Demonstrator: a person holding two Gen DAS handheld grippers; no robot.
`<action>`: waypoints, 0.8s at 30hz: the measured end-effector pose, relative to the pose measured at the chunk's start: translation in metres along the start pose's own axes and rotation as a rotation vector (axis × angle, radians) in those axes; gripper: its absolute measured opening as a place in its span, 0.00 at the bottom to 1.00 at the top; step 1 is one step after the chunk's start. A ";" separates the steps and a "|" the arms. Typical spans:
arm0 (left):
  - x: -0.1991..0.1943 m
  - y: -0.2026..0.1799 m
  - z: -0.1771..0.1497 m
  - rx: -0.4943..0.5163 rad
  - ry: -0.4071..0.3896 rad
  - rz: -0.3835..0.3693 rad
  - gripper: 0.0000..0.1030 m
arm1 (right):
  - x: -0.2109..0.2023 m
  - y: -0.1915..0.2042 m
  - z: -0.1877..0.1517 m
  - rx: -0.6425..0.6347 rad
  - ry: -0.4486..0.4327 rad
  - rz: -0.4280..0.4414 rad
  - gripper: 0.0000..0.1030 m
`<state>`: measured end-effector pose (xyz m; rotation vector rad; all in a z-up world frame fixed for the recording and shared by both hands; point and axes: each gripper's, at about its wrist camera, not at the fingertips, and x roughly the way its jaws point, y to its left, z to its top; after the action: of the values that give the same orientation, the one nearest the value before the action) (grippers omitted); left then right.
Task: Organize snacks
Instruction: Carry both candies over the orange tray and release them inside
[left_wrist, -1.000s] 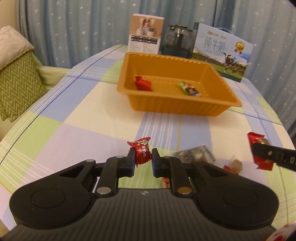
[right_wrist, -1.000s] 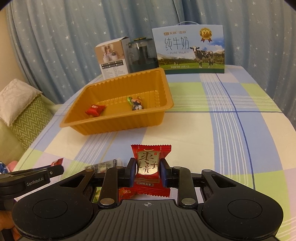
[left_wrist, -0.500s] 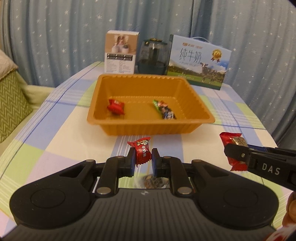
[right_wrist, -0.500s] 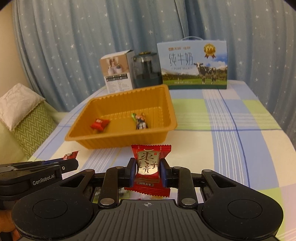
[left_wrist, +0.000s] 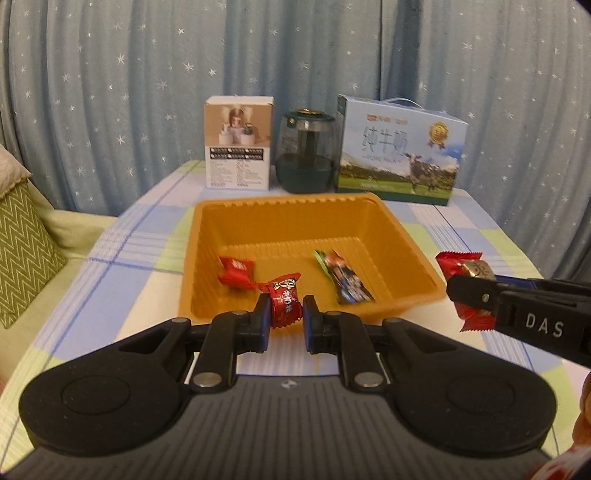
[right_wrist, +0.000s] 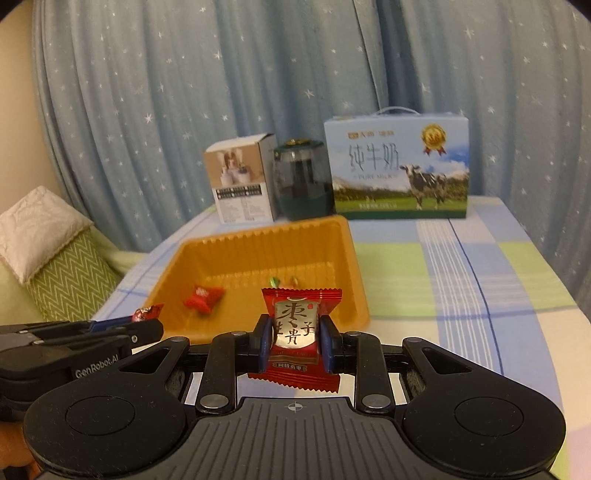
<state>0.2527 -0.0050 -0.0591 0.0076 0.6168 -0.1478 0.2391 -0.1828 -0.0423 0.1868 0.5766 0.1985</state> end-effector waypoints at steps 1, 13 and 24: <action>0.004 0.003 0.004 -0.004 -0.004 -0.003 0.15 | 0.006 0.001 0.003 -0.002 0.001 0.002 0.27; 0.053 0.028 0.038 -0.023 -0.012 -0.031 0.15 | 0.071 0.012 0.024 0.005 0.015 0.035 0.27; 0.085 0.033 0.040 -0.003 0.004 -0.052 0.17 | 0.106 0.005 0.031 0.048 0.027 0.038 0.27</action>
<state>0.3485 0.0139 -0.0764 -0.0112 0.6216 -0.1970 0.3426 -0.1566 -0.0710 0.2418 0.6053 0.2244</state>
